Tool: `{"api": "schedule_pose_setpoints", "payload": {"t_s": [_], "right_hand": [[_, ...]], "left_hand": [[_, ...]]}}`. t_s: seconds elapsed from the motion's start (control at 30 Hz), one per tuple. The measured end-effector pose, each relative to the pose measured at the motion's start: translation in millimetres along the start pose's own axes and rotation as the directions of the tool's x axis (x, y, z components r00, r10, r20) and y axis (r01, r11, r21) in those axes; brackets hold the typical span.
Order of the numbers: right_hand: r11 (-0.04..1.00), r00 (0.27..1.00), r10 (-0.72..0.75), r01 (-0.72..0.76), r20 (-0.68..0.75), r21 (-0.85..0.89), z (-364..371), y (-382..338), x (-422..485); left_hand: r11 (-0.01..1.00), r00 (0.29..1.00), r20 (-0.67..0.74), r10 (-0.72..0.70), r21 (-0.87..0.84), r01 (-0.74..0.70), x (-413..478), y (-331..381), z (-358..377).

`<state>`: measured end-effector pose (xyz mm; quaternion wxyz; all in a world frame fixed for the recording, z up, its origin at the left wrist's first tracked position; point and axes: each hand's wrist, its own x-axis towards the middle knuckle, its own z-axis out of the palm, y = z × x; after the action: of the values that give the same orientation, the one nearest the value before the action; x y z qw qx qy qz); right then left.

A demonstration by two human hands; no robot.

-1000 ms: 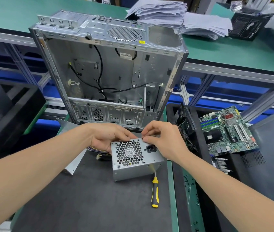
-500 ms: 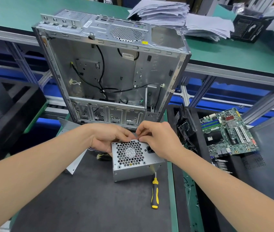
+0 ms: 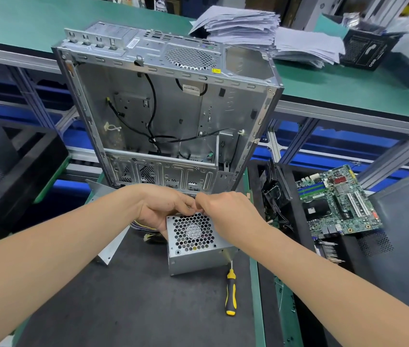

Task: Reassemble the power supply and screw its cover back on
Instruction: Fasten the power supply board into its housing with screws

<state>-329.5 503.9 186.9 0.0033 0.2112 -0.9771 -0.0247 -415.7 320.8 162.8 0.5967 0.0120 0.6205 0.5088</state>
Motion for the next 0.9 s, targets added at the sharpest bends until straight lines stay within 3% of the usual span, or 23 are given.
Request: {"api": "schedule_pose_setpoints", "payload": {"t_s": [0.07, 0.17, 0.4, 0.6, 0.8, 0.9], "right_hand": [[0.995, 0.999, 0.046, -0.047, 0.007, 0.086, 2, 3, 1], [0.903, 0.980, 0.185, -0.201, 0.078, 0.379, -3, 10, 4], [0.731, 0.933, 0.292, -0.359, 0.210, 0.581, -18, 20, 12], [0.722, 0.920, 0.272, -0.389, 0.282, 0.572, -24, 19, 19], [0.595, 0.889, 0.318, -0.458, 0.329, 0.661, -24, 25, 15], [0.683, 0.926, 0.281, -0.377, 0.251, 0.626, -21, 24, 10]], "left_hand": [[1.000, 1.000, 0.003, -0.019, 0.018, 0.018, 0, 2, 0], [0.999, 0.998, 0.030, -0.046, 0.013, 0.046, 1, 5, 1], [0.999, 0.992, 0.122, -0.038, -0.029, 0.042, 0, 0, 0], [0.995, 0.994, 0.072, -0.085, -0.049, 0.089, 1, 5, 2], [0.997, 0.997, 0.005, -0.073, 0.013, 0.073, 3, 11, 4], [0.994, 0.998, -0.011, -0.061, 0.088, 0.061, 4, 12, 5]]}}
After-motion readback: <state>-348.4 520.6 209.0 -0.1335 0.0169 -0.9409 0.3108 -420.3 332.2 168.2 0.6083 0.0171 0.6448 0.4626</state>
